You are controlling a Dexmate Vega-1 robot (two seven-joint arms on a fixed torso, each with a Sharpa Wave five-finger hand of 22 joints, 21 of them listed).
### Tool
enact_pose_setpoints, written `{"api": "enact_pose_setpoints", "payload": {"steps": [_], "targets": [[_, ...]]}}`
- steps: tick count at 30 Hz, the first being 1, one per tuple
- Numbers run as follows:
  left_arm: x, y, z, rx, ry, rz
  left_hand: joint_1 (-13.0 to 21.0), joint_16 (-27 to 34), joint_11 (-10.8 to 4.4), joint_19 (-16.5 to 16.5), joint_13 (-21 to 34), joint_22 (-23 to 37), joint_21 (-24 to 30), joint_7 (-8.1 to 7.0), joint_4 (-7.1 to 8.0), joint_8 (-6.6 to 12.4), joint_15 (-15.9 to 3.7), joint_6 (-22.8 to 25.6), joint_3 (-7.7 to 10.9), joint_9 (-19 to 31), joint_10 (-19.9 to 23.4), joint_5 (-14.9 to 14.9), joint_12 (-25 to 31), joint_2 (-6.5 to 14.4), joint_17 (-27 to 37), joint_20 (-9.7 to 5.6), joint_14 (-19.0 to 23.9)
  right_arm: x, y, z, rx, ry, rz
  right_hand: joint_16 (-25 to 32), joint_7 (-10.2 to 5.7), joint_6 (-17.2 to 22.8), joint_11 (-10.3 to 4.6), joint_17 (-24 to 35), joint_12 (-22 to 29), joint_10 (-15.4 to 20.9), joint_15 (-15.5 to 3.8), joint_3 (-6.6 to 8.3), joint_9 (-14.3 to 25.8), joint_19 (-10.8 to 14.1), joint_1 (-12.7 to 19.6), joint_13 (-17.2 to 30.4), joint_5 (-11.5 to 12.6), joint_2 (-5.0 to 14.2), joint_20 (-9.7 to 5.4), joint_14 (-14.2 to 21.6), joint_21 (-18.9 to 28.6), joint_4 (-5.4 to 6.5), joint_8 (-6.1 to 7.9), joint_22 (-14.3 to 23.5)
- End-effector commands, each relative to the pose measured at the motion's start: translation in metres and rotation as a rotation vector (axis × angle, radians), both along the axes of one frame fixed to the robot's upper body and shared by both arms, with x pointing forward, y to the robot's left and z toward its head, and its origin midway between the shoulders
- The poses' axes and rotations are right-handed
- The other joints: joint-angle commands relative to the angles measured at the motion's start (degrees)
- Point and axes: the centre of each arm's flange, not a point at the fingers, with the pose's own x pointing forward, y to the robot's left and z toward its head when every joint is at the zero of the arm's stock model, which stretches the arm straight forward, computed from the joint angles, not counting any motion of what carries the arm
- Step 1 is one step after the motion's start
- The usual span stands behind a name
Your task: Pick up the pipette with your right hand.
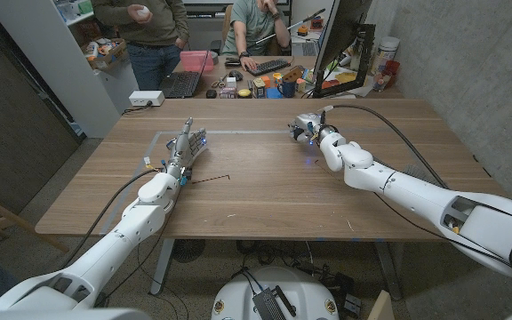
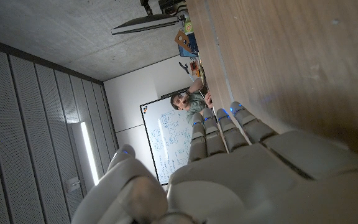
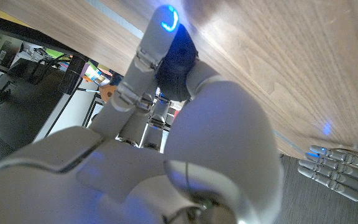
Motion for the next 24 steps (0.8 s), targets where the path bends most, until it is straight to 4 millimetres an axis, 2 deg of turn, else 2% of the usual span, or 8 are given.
{"api": "enact_pose_setpoints", "payload": {"steps": [1,6,11,20,24], "targets": [[0.004,-0.003,-0.001,0.001,-0.009,-0.021,0.38,0.22,-0.23,-0.04,0.08,0.22,0.08,-0.01,0.09,0.14,0.03,0.6,-0.25,0.27,0.47,0.24,0.06,0.41,0.31,0.23,0.71,-0.03,0.011,0.041,-0.061,0.066,-0.013,-0.55,0.11,0.57,-9.41,0.59,5.89,9.39,-8.19,0.89,0.52,-0.78,-1.14,36.11,-0.09,-0.19,0.23,5.16,0.67,0.06,0.56,0.16],[0.003,-0.003,-0.003,0.001,-0.011,-0.033,0.4,0.25,-0.18,-0.03,0.08,0.22,0.09,0.05,0.08,0.15,0.11,0.67,-0.28,0.27,0.53,0.24,0.08,0.44,0.31,0.26,0.78,-0.044,0.011,0.058,-0.082,0.065,-0.034,-1.55,-0.35,0.57,-9.71,1.23,6.45,9.05,-8.28,2.14,1.59,-2.08,-2.39,36.86,-0.2,-0.6,0.29,4.79,1.2,0.27,1.0,0.19],[0.002,-0.001,-0.005,-0.011,-0.016,-0.029,0.42,0.26,-0.24,-0.04,0.08,0.22,0.09,0.0,0.06,0.13,0.11,0.65,-0.32,0.27,0.47,0.24,0.06,0.47,0.31,0.31,0.81,-0.06,0.01,0.079,-0.077,0.034,-0.051,-2.22,-0.63,0.54,-10.16,0.91,6.85,9.71,-8.35,2.51,1.92,-2.72,-3.54,36.77,-0.31,-0.88,0.29,5.17,1.65,0.51,1.01,0.19],[-0.002,-0.002,0.0,-0.001,-0.03,-0.033,0.47,0.27,-0.22,-0.05,0.08,0.22,0.09,0.01,0.04,0.11,0.08,0.65,-0.38,0.27,0.48,0.25,0.06,0.52,0.31,0.32,0.88,-0.089,0.013,0.12,-0.077,-0.007,-0.071,-2.83,-0.74,1.1,-10.38,1.21,8.6,9.95,-8.43,3.68,2.16,-3.2,-4.54,37.64,-0.36,-1.33,0.27,6.13,3.02,0.23,0.93,0.5],[-0.002,-0.003,-0.001,0.013,-0.027,-0.027,0.5,0.26,-0.23,-0.05,0.08,0.22,0.09,0.03,0.03,0.11,0.11,0.67,-0.41,0.27,0.51,0.26,0.07,0.54,0.31,0.33,0.85,-0.103,0.015,0.141,-0.071,-0.007,-0.076,-3.12,-0.74,0.86,-10.5,1.2,10.23,11.12,-8.46,4.2,2.43,-3.13,-4.87,37.84,-0.37,-1.49,0.21,6.73,4.2,0.02,0.72,1.07]]}}
